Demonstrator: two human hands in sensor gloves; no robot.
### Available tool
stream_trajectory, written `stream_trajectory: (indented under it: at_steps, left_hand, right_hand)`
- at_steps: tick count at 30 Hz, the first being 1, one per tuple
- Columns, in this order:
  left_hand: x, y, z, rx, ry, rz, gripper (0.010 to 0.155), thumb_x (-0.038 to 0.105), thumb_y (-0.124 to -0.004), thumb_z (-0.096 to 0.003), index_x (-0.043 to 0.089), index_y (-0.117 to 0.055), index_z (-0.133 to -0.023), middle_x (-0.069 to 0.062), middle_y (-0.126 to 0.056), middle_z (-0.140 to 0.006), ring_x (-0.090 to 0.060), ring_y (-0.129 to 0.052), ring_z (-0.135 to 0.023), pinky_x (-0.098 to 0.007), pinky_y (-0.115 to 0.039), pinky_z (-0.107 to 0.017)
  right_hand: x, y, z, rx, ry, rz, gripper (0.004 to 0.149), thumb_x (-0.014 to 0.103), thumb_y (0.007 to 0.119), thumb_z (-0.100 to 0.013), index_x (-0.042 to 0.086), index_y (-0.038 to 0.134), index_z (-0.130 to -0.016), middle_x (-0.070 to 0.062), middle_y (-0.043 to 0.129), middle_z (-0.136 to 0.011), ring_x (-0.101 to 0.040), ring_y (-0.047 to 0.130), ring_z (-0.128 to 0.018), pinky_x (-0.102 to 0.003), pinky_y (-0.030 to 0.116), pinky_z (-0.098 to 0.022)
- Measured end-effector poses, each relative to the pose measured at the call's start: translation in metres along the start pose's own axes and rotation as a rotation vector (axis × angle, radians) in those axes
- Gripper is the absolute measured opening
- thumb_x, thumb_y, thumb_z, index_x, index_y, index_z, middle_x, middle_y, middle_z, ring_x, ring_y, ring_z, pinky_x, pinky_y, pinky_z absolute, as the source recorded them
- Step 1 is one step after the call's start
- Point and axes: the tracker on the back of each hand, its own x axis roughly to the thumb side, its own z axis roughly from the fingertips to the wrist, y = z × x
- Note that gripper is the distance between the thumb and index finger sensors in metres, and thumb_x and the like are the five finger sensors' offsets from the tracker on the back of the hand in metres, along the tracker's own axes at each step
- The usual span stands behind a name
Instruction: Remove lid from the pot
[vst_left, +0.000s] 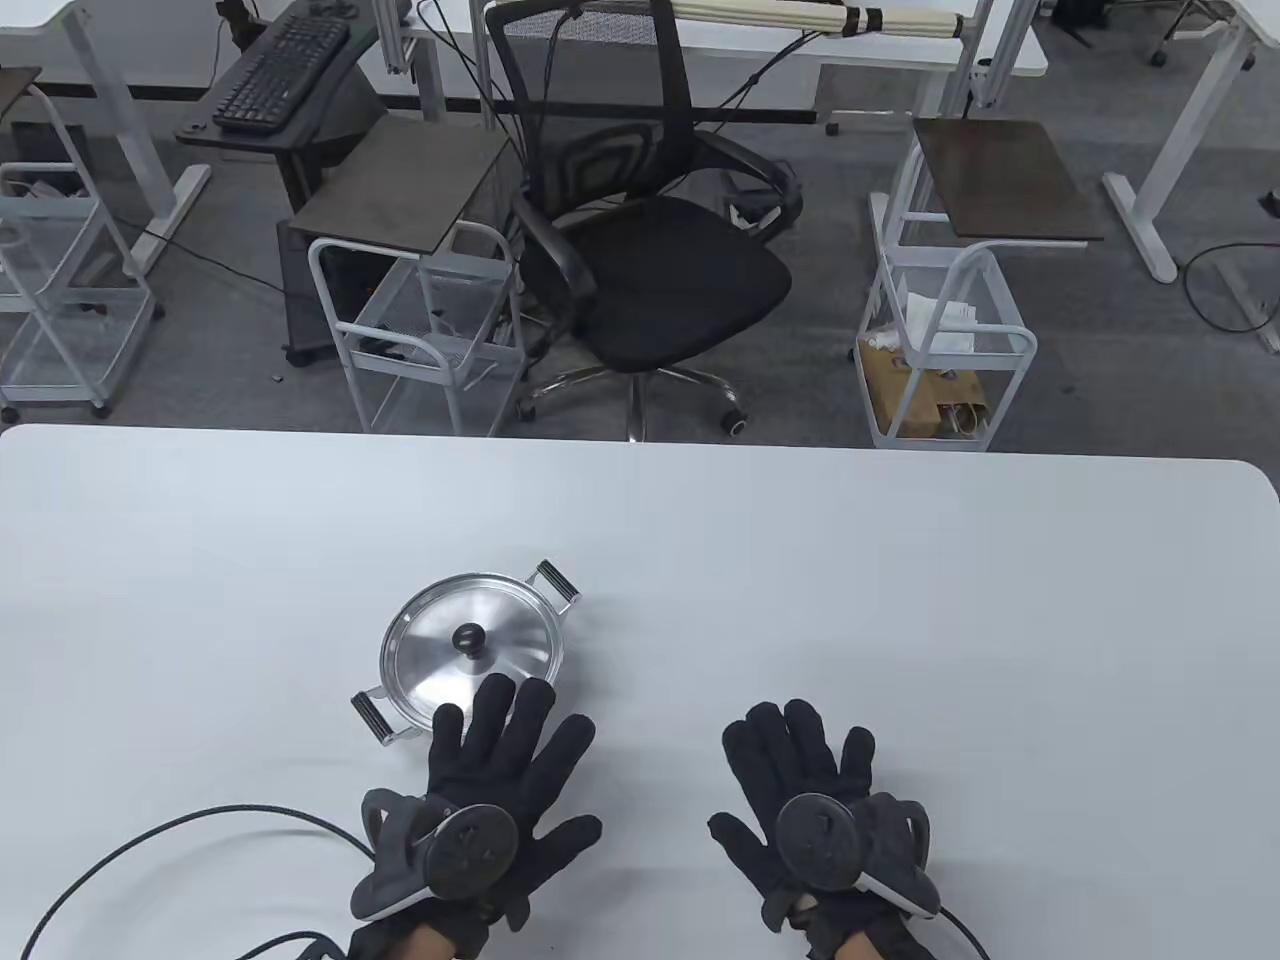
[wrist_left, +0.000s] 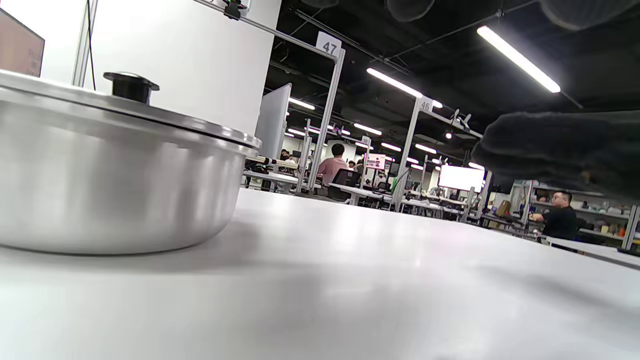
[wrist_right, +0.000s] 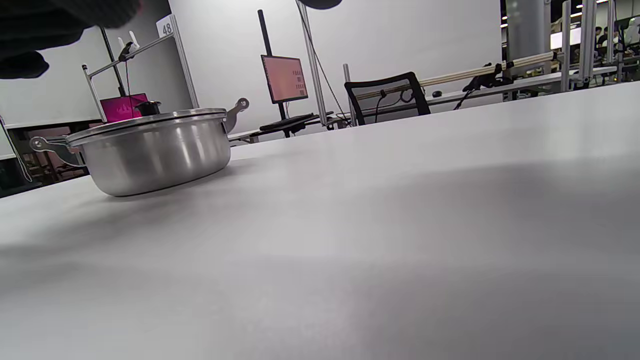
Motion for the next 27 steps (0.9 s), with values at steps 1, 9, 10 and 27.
stream_trajectory:
  at_steps: [1, 9, 10, 27]
  left_hand:
    - [-0.001, 0.0, 0.0, -0.001, 0.004, 0.01, 0.08, 0.082, -0.061, -0.0434, 0.051, -0.037, -0.113, 0.004, -0.028, -0.127, -0.033, -0.021, -0.117, -0.067, -0.025, -0.076]
    - [-0.001, 0.002, 0.004, 0.055, 0.013, 0.035, 0.079, 0.081, -0.062, -0.0436, 0.05, -0.038, -0.112, 0.003, -0.032, -0.127, -0.033, -0.026, -0.117, -0.067, -0.028, -0.076]
    - [0.0, 0.003, 0.004, 0.059, 0.011, 0.037, 0.079, 0.081, -0.062, -0.0436, 0.05, -0.039, -0.112, 0.003, -0.032, -0.127, -0.033, -0.026, -0.117, -0.067, -0.028, -0.076]
    - [-0.054, 0.062, 0.004, 0.339, 0.225, 0.106, 0.081, 0.082, -0.062, -0.0441, 0.047, -0.04, -0.113, 0.001, -0.039, -0.127, -0.035, -0.036, -0.117, -0.067, -0.037, -0.076]
  right_hand:
    - [0.0, 0.0, -0.001, 0.006, 0.002, -0.002, 0.075, 0.061, 0.058, -0.052, 0.03, 0.023, -0.11, -0.006, 0.018, -0.12, -0.044, 0.014, -0.112, -0.077, 0.009, -0.068]
    - [-0.003, -0.002, 0.0, -0.015, 0.01, -0.043, 0.074, 0.06, 0.059, -0.052, 0.029, 0.024, -0.11, -0.007, 0.018, -0.12, -0.045, 0.014, -0.112, -0.077, 0.009, -0.067]
    - [-0.003, -0.003, 0.001, -0.024, 0.008, -0.048, 0.074, 0.06, 0.059, -0.052, 0.029, 0.024, -0.11, -0.007, 0.019, -0.12, -0.046, 0.015, -0.112, -0.077, 0.009, -0.067]
    - [-0.007, -0.007, 0.003, -0.044, 0.024, -0.085, 0.074, 0.059, 0.059, -0.052, 0.029, 0.024, -0.11, -0.007, 0.018, -0.12, -0.047, 0.014, -0.111, -0.077, 0.009, -0.067]
